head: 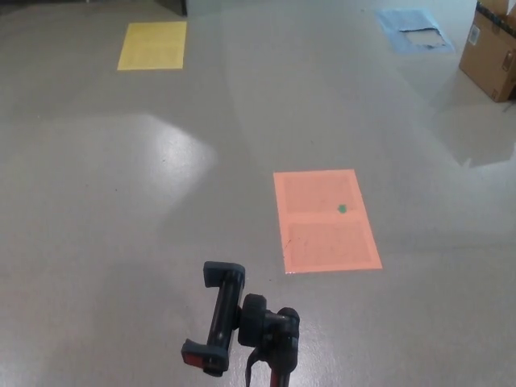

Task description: A phone stand is kept on the floor and the robot uses both its hands to grab it and uses its left hand to extend the phone stand by pulling it upwards

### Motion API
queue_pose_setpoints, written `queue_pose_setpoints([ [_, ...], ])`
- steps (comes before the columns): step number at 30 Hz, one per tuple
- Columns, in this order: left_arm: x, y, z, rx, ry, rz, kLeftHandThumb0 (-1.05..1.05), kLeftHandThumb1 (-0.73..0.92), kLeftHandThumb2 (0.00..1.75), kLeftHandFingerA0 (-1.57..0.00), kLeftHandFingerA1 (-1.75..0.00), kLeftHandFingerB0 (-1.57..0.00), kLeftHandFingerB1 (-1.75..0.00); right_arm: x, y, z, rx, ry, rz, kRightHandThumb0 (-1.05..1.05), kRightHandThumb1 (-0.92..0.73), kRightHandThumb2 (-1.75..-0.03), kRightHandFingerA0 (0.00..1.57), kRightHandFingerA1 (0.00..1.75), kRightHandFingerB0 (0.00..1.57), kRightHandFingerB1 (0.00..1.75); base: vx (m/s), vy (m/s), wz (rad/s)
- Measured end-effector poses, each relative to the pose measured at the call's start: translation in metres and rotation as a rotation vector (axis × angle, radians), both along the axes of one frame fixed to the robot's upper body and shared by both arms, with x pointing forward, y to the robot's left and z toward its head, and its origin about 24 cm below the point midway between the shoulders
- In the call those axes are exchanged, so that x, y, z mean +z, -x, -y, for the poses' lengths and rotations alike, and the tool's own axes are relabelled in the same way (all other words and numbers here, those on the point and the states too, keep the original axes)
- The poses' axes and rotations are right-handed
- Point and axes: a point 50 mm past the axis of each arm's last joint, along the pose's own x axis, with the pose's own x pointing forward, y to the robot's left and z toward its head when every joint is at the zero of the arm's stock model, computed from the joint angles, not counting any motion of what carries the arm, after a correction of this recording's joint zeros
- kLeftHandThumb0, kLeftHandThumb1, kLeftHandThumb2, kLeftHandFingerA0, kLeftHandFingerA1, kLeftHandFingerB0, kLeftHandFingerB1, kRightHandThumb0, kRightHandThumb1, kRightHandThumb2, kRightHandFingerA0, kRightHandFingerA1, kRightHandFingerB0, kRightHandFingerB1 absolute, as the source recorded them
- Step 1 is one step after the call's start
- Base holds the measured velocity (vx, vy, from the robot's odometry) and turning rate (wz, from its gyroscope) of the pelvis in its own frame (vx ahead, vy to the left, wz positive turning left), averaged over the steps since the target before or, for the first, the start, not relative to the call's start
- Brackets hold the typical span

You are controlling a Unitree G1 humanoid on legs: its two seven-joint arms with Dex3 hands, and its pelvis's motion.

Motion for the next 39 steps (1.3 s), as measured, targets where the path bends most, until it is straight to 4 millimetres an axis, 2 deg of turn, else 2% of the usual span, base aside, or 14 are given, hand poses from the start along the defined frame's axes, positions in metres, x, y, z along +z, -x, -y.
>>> queue_pose_setpoints([
  [1, 0.003, -0.001, -0.001, -0.001, -0.002, 0.021, -0.83, 0.87, 0.67, -0.31, -0.31, -0.37, -0.32, 0.003, -0.001, -0.001, 0.009, 0.001, 0.018, -1.05, -0.80, -1.10, 0.00, 0.09, 0.00, 0.01, 0.00, 0.000, 0.00],
  [2, 0.009, -0.002, -0.002, -0.004, -0.006, 0.055, -0.84, 0.70, 1.09, -0.19, -0.42, -0.39, -0.50, 0.007, -0.001, -0.003, 0.026, 0.004, 0.046, -1.01, -0.77, -1.07, 0.00, 0.13, 0.00, 0.03, 0.00, 0.000, 0.00],
  [4, 0.017, -0.003, -0.003, -0.011, -0.011, 0.099, -0.84, 0.70, 1.09, -0.19, -0.42, -0.39, -0.50, 0.012, -0.002, -0.006, 0.048, 0.006, 0.081, -1.01, -0.77, -1.07, 0.00, 0.13, 0.00, 0.03, 0.00, 0.000, 0.00],
  [5, 0.018, -0.003, -0.004, -0.012, -0.012, 0.109, -0.85, 0.85, 0.67, -0.32, -0.31, -0.37, -0.32, 0.014, -0.002, -0.007, 0.053, 0.007, 0.088, -1.05, -0.79, -1.07, 0.00, 0.07, 0.00, 0.01, 0.00, 0.000, 0.00],
  [26, 0.118, -0.045, 0.027, -0.203, -0.005, 0.718, -0.84, 0.83, 0.66, -0.34, -0.31, -0.36, -0.31, 0.068, -0.025, -0.036, 0.277, -0.034, 0.443, -0.83, -0.67, -0.96, 0.00, 0.09, 0.00, 0.00, 0.00, 0.000, 0.00],
  [27, 0.123, -0.049, 0.030, -0.216, -0.004, 0.747, -0.91, 0.71, 1.08, -0.26, -0.43, -0.30, -0.44, 0.069, -0.026, -0.040, 0.288, -0.042, 0.454, -0.97, -0.74, -1.03, 0.00, 0.09, 0.00, 0.03, 0.00, 0.000, 0.00],
  [29, 0.134, -0.061, 0.041, -0.250, 0.012, 0.809, -0.91, 0.71, 1.08, -0.26, -0.43, -0.30, -0.44, 0.073, -0.032, -0.049, 0.315, -0.053, 0.486, -0.97, -0.74, -1.03, 0.00, 0.09, 0.00, 0.03, 0.00, 0.000, 0.00],
  [30, 0.138, -0.065, 0.046, -0.265, 0.023, 0.834, -0.85, 0.76, 0.65, -0.38, -0.32, -0.42, -0.33, 0.074, -0.034, -0.054, 0.331, -0.058, 0.499, -0.74, -0.84, -0.68, 0.00, 0.02, 0.00, 0.00, 0.00, 0.000, 0.00],
  [31, 0.141, -0.069, 0.051, -0.279, 0.033, 0.853, -0.85, 0.76, 0.65, -0.38, -0.32, -0.42, -0.33, 0.075, -0.036, -0.057, 0.343, -0.061, 0.509, -0.74, -0.84, -0.68, 0.00, 0.02, 0.00, 0.00, 0.00, 0.000, 0.00],
  [32, 0.143, -0.072, 0.054, -0.288, 0.037, 0.860, -0.92, 0.74, 0.72, -0.34, -0.34, -0.44, -0.37, 0.076, -0.037, -0.059, 0.348, -0.062, 0.515, -1.05, -0.80, -1.09, 0.00, 0.05, 0.00, 0.00, 0.00, 0.000, 0.00],
  [34, 0.148, -0.079, 0.062, -0.314, 0.051, 0.877, -0.94, 0.73, 0.74, -0.35, -0.35, -0.47, -0.39, 0.077, -0.041, -0.065, 0.364, -0.066, 0.527, -1.05, -0.82, -1.12, 0.00, 0.07, 0.00, 0.02, 0.00, 0.000, 0.00],
  [35, 0.151, -0.086, 0.069, -0.334, 0.065, 0.894, -0.93, 0.73, 0.74, -0.35, -0.35, -0.48, -0.39, 0.077, -0.043, -0.070, 0.379, -0.069, 0.532, -0.79, -0.87, -0.66, 0.00, 0.00, 0.00, 0.00, 0.00, 0.000, 0.00],
  [36, 0.156, -0.092, 0.077, -0.357, 0.080, 0.912, -0.86, 0.83, 0.66, -0.38, -0.33, -0.51, -0.36, 0.079, -0.046, -0.076, 0.392, -0.078, 0.545, -1.03, -0.78, -1.09, 0.00, 0.08, 0.00, 0.01, 0.00, 0.000, 0.00],
  [39, 0.164, -0.108, 0.098, -0.413, 0.120, 0.953, -0.84, 0.84, 0.66, -0.37, -0.33, -0.50, -0.36, 0.081, -0.051, -0.090, 0.420, -0.106, 0.560, -0.90, -0.69, -1.00, 0.00, 0.09, 0.00, 0.00, 0.00, 0.000, 0.00],
])
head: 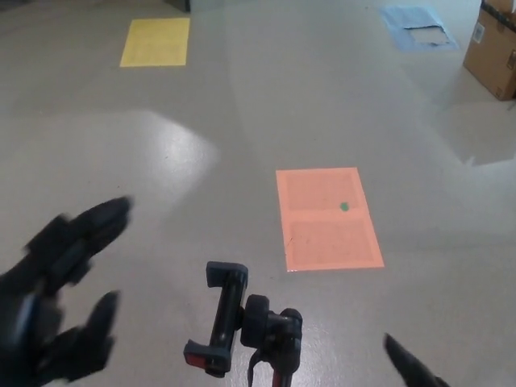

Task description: A phone stand is kept on the floor and the robot uses both its hands to grab it and uses its left hand to extend the phone stand by pulling it upwards

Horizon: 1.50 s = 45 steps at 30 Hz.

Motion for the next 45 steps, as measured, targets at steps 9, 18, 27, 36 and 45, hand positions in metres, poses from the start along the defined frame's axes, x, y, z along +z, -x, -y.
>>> queue_pose_setpoints([
  [9, 0.004, -0.029, 0.050, -0.116, 0.048, -0.023, -0.83, 0.83, 0.66, -0.39, -0.34, -0.64, -0.38, 0.001, -0.009, -0.032, 0.076, -0.008, 0.000, -0.86, -0.89, -0.70, 0.00, 0.00, 0.00, 0.00, 0.00, 0.000, 0.00],
  [18, -0.016, -0.039, 0.078, -0.146, 0.059, -0.116, -0.82, 0.88, 0.68, -0.42, -0.36, -0.84, -0.56, -0.003, -0.013, -0.046, 0.086, 0.010, -0.009, -0.86, -0.92, -0.62, 0.00, 1.18, 0.00, 0.00, 0.00, 0.000, 0.00],
  [27, -0.043, -0.043, 0.086, -0.123, 0.021, -0.211, -0.84, 0.89, 0.67, -0.41, -0.39, -0.78, -0.55, -0.004, -0.013, -0.048, 0.086, 0.012, -0.006, -1.02, -0.80, -1.15, 0.00, 0.21, 0.00, 0.08, 0.00, 0.000, 0.00],
  [36, -0.059, -0.041, 0.084, -0.107, 0.014, -0.246, -0.88, 0.87, 0.67, -0.38, -0.38, -0.64, -0.38, -0.005, -0.010, -0.048, 0.079, 0.003, -0.019, -1.05, -0.81, -1.13, 0.00, 0.14, 0.00, 0.04, 0.00, 0.000, 0.00],
  [45, -0.068, -0.031, 0.079, -0.093, 0.046, -0.288, -0.85, 0.84, 0.66, -0.39, -0.37, -0.41, -0.33, -0.006, -0.009, -0.047, 0.071, 0.002, -0.021, -1.05, -0.82, -1.14, 0.00, 0.12, 0.00, 0.04, 0.00, 0.000, 0.00],
])
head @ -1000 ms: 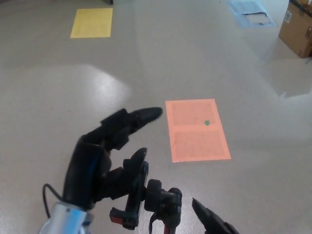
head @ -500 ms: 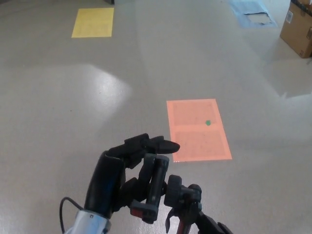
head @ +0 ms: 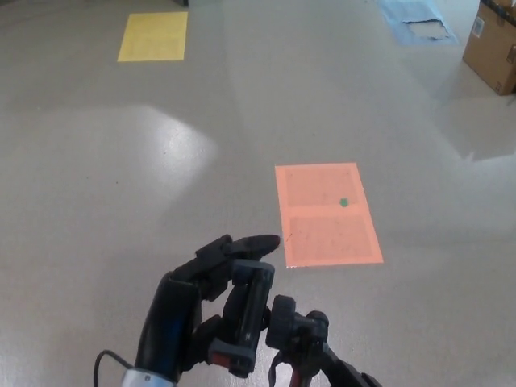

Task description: A phone stand is kept on the floor and the robot uses both its hands to grab it and uses its left hand to extend the phone stand by pulling it upwards

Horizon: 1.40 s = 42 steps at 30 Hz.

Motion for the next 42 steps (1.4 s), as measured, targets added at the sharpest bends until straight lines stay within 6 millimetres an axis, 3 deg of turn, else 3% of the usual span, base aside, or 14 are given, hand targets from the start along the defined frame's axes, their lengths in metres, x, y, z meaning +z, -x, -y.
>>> queue_pose_setpoints([
  [1, -0.001, 0.002, 0.000, 0.000, 0.007, -0.007, -0.91, 0.74, 0.74, -0.40, -0.39, -0.36, -0.35, 0.000, 0.000, 0.000, -0.001, 0.000, 0.000, -1.05, -0.83, -1.15, 0.00, 0.15, 0.00, 0.04, 0.00, 0.000, 0.00],
  [4, -0.002, 0.010, 0.003, -0.009, 0.040, -0.024, -0.88, 0.76, 0.73, -0.41, -0.39, -0.37, -0.35, 0.000, -0.001, 0.000, -0.005, 0.003, 0.005, -0.99, -0.79, -1.14, 0.00, 0.20, 0.00, 0.09, 0.00, 0.000, 0.00],
  [5, -0.002, 0.011, 0.005, -0.012, 0.048, -0.029, -0.90, 0.74, 0.75, -0.39, -0.39, -0.34, -0.35, 0.000, -0.002, 0.000, -0.006, 0.005, 0.008, -1.05, -0.82, -1.14, 0.00, 0.11, 0.00, 0.04, 0.00, 0.000, 0.00],
  [16, 0.003, 0.025, 0.014, -0.060, 0.146, -0.073, -0.90, 0.70, 0.76, -0.38, -0.41, -0.30, -0.35, 0.000, -0.011, 0.001, -0.023, 0.010, 0.012, -1.05, -0.81, -1.13, 0.00, 0.10, 0.00, 0.03, 0.00, 0.000, 0.00],
  [17, 0.003, 0.025, 0.014, -0.062, 0.149, -0.077, -0.84, 0.80, 0.66, -0.22, -0.41, -0.13, -0.25, 0.000, -0.011, 0.001, -0.024, 0.011, 0.011, -1.02, -0.73, -1.02, 0.00, 0.06, 0.00, 0.00, 0.00, 0.000, 0.00],
  [18, 0.003, 0.025, 0.014, -0.064, 0.150, -0.078, -0.84, 0.80, 0.66, -0.22, -0.41, -0.13, -0.25, 0.000, -0.011, 0.001, -0.024, 0.011, 0.011, -1.02, -0.73, -1.02, 0.00, 0.06, 0.00, 0.00, 0.00, 0.000, 0.00],
  [29, 0.034, 0.035, -0.001, -0.081, 0.156, -0.055, -0.83, 0.81, 0.65, -0.23, -0.38, -0.14, -0.25, 0.001, -0.026, 0.000, -0.025, 0.016, 0.036, -0.94, -0.66, -1.01, 0.00, 0.10, 0.00, 0.06, 0.00, 0.000, 0.00],
  [30, 0.036, 0.036, -0.003, -0.082, 0.155, -0.056, -0.83, 0.64, 1.00, -0.18, -0.49, -0.08, -0.38, 0.001, -0.027, 0.000, -0.026, 0.015, 0.036, -0.91, -0.65, -0.99, 0.00, 0.11, 0.00, 0.06, 0.00, 0.000, 0.00],
  [41, 0.063, 0.045, -0.011, -0.130, 0.189, -0.051, -0.83, 0.61, 0.98, -0.19, -0.50, -0.07, -0.34, -0.003, -0.036, -0.003, -0.043, 0.010, 0.030, -0.87, -0.66, -1.04, 0.00, 0.18, 0.00, 0.12, 0.00, 0.000, 0.00],
  [42, 0.064, 0.046, -0.011, -0.137, 0.200, -0.057, -0.84, 0.63, 0.99, -0.18, -0.50, -0.11, -0.40, -0.004, -0.036, -0.003, -0.047, 0.010, 0.027, -0.83, -0.60, -0.97, 0.00, 0.17, 0.00, 0.10, 0.00, 0.000, 0.00],
])
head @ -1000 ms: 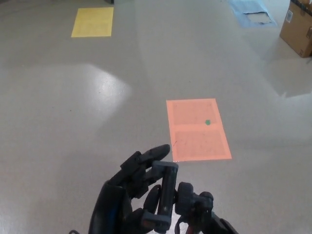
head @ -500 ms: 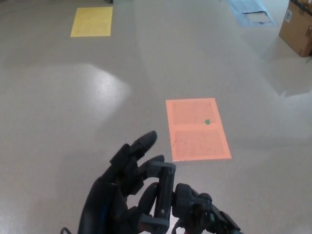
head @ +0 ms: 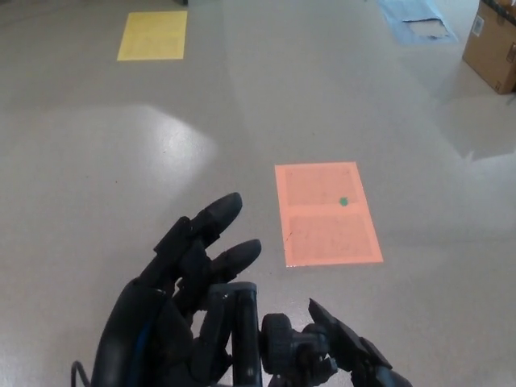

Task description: A phone stand is kept on the floor and the robot uses both its hands to grab it and uses its left hand to extend the phone stand by pulling it upwards

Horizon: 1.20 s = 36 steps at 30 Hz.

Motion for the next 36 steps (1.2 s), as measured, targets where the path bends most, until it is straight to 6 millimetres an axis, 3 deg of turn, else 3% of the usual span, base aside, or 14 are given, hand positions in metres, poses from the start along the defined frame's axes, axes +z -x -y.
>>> queue_pose_setpoints([
  [20, 0.006, 0.010, 0.006, -0.159, 0.104, -0.176, -0.84, 0.63, 0.99, -0.19, -0.51, -0.10, -0.40, -0.009, -0.003, 0.000, -0.072, -0.033, -0.027, -0.87, -0.60, -0.95, 0.00, 0.10, 0.00, 0.07, 0.00, 0.000, 0.00],
  [26, 0.003, 0.013, 0.007, -0.197, 0.132, -0.245, -0.85, 0.63, 0.99, -0.23, -0.51, -0.11, -0.40, -0.011, -0.003, 0.000, -0.088, -0.043, -0.037, -0.86, -0.56, -0.92, 0.00, 0.15, 0.00, 0.08, 0.00, 0.000, 0.00],
  [27, 0.003, 0.014, 0.007, -0.202, 0.138, -0.258, -0.84, 0.78, 0.64, -0.30, -0.42, -0.20, -0.28, -0.011, -0.003, -0.001, -0.088, -0.047, -0.038, -0.88, -0.57, -0.92, 0.00, 0.16, 0.00, 0.06, 0.00, 0.000, 0.00],
  [29, 0.002, 0.014, 0.007, -0.211, 0.147, -0.279, -0.84, 0.78, 0.64, -0.30, -0.42, -0.21, -0.28, -0.011, -0.003, -0.003, -0.084, -0.051, -0.040, -0.93, -0.56, -0.89, 0.00, 0.11, 0.00, 0.01, 0.00, 0.000, 0.00],
  [30, 0.001, 0.015, 0.007, -0.216, 0.152, -0.291, -0.84, 0.78, 0.64, -0.30, -0.42, -0.21, -0.28, -0.011, -0.003, -0.004, -0.081, -0.052, -0.041, -0.93, -0.56, -0.89, 0.00, 0.11, 0.00, 0.01, 0.00, 0.000, 0.00],
  [31, 0.001, 0.016, 0.008, -0.222, 0.157, -0.306, -0.84, 0.62, 0.98, -0.21, -0.51, -0.13, -0.41, -0.011, -0.002, -0.005, -0.077, -0.052, -0.044, -0.67, -0.60, -0.88, 0.00, 0.26, 0.00, 0.00, 0.00, 0.000, 0.00],
  [32, 0.000, 0.016, 0.008, -0.226, 0.159, -0.316, -0.84, 0.79, 0.64, -0.26, -0.42, -0.20, -0.28, -0.011, -0.002, -0.007, -0.073, -0.051, -0.046, -0.69, -0.60, -0.88, 0.00, 0.25, 0.00, 0.00, 0.00, 0.000, 0.00],
  [33, 0.000, 0.016, 0.007, -0.232, 0.162, -0.327, -0.84, 0.79, 0.64, -0.26, -0.42, -0.20, -0.28, -0.012, -0.001, -0.009, -0.063, -0.048, -0.048, -0.69, -0.60, -0.88, 0.00, 0.25, 0.00, 0.00, 0.00, 0.000, 0.00],
  [34, 0.000, 0.017, 0.007, -0.236, 0.164, -0.336, -0.84, 0.79, 0.64, -0.26, -0.42, -0.20, -0.28, -0.012, 0.000, -0.011, -0.055, -0.045, -0.050, -0.99, -0.57, -0.90, 0.07, 0.15, 0.00, 0.04, 0.00, 0.000, 0.00],
  [35, 0.000, 0.017, 0.006, -0.237, 0.163, -0.345, -0.84, 0.79, 0.64, -0.25, -0.42, -0.20, -0.28, -0.012, 0.002, -0.013, -0.046, -0.039, -0.054, -1.00, -0.63, -1.00, 0.03, 0.18, 0.00, 0.09, 0.00, 0.000, 0.00],
  [36, 0.000, 0.017, 0.006, -0.240, 0.164, -0.352, -0.83, 0.63, 0.98, -0.20, -0.51, -0.12, -0.41, -0.012, 0.003, -0.014, -0.042, -0.030, -0.055, -0.97, -0.64, -1.04, 0.00, 0.20, 0.00, 0.13, 0.00, 0.000, 0.00],
])
